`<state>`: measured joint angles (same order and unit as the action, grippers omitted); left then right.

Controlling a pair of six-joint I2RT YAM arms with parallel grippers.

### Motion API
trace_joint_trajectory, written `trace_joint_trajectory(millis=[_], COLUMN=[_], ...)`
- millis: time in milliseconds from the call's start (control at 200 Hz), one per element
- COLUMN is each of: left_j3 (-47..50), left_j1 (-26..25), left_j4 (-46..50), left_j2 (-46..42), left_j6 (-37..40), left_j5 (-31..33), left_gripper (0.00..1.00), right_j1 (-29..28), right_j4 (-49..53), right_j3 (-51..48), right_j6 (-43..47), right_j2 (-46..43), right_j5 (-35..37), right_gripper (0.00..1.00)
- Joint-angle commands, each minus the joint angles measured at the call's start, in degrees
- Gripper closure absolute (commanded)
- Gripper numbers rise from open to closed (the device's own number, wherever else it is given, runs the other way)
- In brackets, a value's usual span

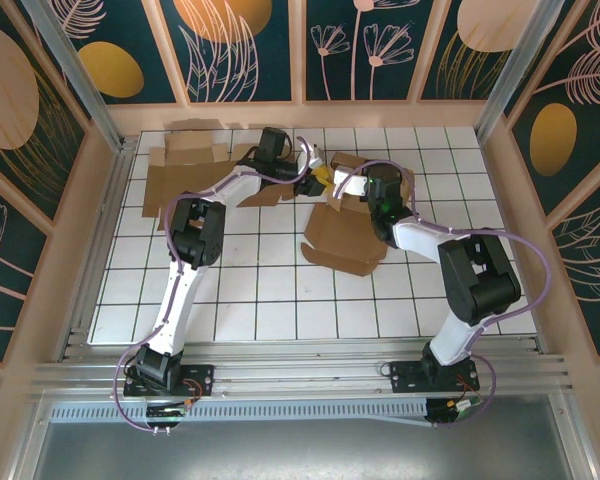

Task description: Fold the paper box

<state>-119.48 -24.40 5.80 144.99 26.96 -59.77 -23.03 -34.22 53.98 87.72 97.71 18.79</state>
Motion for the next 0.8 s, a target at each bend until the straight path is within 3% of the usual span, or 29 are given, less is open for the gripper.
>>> trace_joint_trajectory(millis=[0, 415, 796], left_j3=[-1.37, -1.2, -0.28], left_j1=[-0.94, -3.67, -3.9], left_j4=[-6.29, -8.92, -9.74], left_j2=[1.69, 2.23, 1.83], left_j6=[-6.48, -19.5, -22.87], left_j5=[-1.58, 16.3, 17.5], left_gripper=[0.56, 0.48, 0.46], right_j1=[-0.7, -0.97, 3.25], right_j4=[-1.74, -0.77, -2.88], right_j3=[1.25, -0.14, -1.11], right_j6=[-1.23, -3.93, -3.85], right_j2=[0.99, 0.79, 6.24], right_j5=[-0.5, -1.19, -0.78], right_gripper=[0.92, 0.92, 0.91])
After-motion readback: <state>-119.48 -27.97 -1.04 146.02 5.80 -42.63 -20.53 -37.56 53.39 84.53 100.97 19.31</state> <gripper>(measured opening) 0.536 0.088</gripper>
